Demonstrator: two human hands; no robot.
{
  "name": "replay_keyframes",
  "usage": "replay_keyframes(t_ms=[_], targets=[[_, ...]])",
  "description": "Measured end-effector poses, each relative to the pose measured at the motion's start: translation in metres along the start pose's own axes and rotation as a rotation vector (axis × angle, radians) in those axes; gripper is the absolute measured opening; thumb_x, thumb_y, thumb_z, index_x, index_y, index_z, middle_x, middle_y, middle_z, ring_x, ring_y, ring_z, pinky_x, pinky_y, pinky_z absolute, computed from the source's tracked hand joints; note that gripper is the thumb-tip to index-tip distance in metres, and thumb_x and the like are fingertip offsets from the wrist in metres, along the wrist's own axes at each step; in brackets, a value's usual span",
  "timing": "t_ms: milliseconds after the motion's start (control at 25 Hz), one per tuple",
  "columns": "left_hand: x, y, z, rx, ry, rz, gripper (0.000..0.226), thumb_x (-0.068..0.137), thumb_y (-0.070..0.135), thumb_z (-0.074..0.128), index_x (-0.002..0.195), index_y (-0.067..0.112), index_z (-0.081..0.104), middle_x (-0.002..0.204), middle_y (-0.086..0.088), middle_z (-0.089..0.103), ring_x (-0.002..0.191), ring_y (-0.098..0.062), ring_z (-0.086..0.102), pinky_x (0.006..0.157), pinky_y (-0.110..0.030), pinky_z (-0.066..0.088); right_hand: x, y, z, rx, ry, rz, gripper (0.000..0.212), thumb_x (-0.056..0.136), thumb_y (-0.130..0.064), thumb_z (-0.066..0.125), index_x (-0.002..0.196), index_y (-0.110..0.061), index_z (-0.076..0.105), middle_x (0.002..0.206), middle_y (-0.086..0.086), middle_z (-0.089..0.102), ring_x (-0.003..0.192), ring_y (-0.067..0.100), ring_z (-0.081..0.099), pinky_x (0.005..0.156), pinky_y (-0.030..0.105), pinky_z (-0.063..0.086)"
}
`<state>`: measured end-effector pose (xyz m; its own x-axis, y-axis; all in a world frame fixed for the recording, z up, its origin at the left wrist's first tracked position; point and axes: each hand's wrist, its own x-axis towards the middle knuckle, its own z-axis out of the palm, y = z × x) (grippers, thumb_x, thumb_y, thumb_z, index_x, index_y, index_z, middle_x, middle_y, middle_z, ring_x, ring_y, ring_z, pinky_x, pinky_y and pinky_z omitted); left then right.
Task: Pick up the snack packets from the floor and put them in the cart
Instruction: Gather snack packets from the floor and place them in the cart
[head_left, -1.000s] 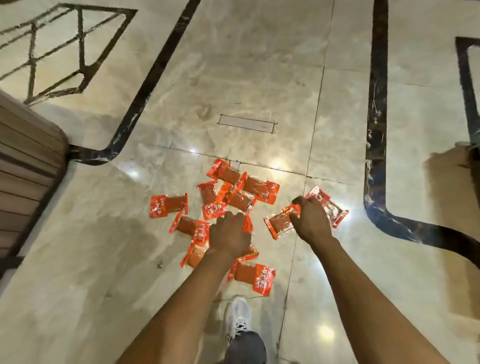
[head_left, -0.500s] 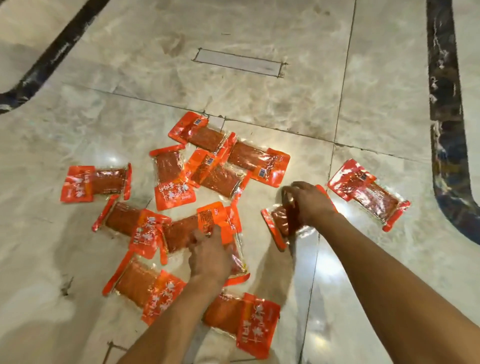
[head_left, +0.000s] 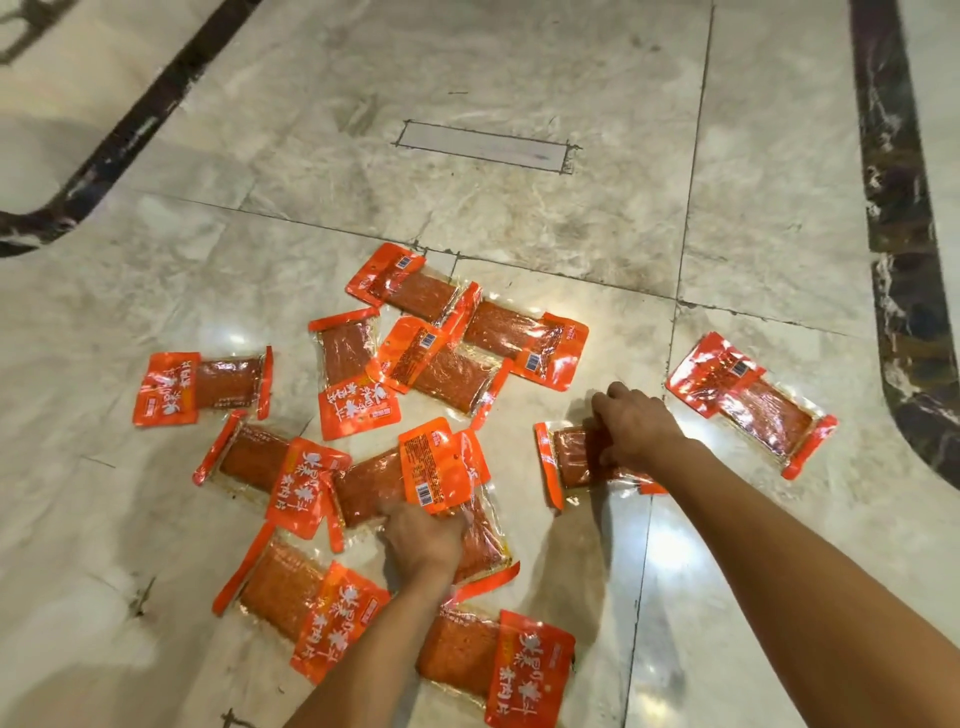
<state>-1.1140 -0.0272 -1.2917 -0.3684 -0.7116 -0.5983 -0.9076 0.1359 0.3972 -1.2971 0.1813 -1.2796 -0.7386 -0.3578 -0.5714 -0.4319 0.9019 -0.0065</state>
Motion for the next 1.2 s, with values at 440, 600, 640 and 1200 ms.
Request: replay_keyframes(t_ms=[440, 600, 640, 1200], targets=[[-0.020, -0.003, 0.005, -0.026, 0.036, -0.120, 0.090, 0.064, 0.034, 0.093, 0.127, -0.001, 0.038, 0.124, -0.027, 0.058, 0.106, -0.045, 0.061, 0.081, -0.045, 0.052, -0.013, 0.001, 0.019, 0.123, -0.026, 0.106, 0.066, 0.078, -0.042, 0.081, 0.127, -0.015, 0.047, 0.129, 0.014, 0.051, 0.118, 0.034, 0.052, 0.094, 0.042, 0.047], [-0.012, -0.004, 0.007, -0.157, -0.153, -0.178, 0.057, 0.049, 0.037, 0.091, 0.098, 0.019, 0.069, 0.103, -0.008, 0.076, 0.088, -0.033, 0.073, 0.086, -0.044, 0.059, -0.027, 0.001, 0.029, 0.398, -0.055, 0.187, 0.062, 0.078, -0.035, 0.084, 0.120, -0.010, 0.044, 0.116, 0.016, 0.065, 0.104, 0.035, 0.064, 0.081, 0.041, 0.053], [-0.012, -0.003, 0.005, -0.208, -0.199, -0.169, 0.050, 0.045, 0.034, 0.089, 0.090, 0.022, 0.071, 0.096, -0.004, 0.078, 0.083, -0.030, 0.074, 0.086, -0.045, 0.060, -0.035, 0.001, 0.030, 0.480, -0.049, 0.212, 0.061, 0.077, -0.037, 0.085, 0.118, -0.012, 0.048, 0.114, 0.013, 0.065, 0.102, 0.032, 0.063, 0.080, 0.040, 0.053], [-0.322, 0.242, -0.323, -0.254, -0.272, 0.475, 0.030, 0.086, 0.028, 0.075, 0.114, 0.022, 0.067, 0.112, 0.000, 0.075, 0.104, -0.023, 0.070, 0.094, -0.042, 0.054, -0.360, -0.003, -0.350, 1.464, 0.320, 0.352, 0.062, 0.078, -0.030, 0.086, 0.124, -0.008, 0.050, 0.114, 0.010, 0.069, 0.096, 0.028, 0.072, 0.088, 0.049, 0.060]])
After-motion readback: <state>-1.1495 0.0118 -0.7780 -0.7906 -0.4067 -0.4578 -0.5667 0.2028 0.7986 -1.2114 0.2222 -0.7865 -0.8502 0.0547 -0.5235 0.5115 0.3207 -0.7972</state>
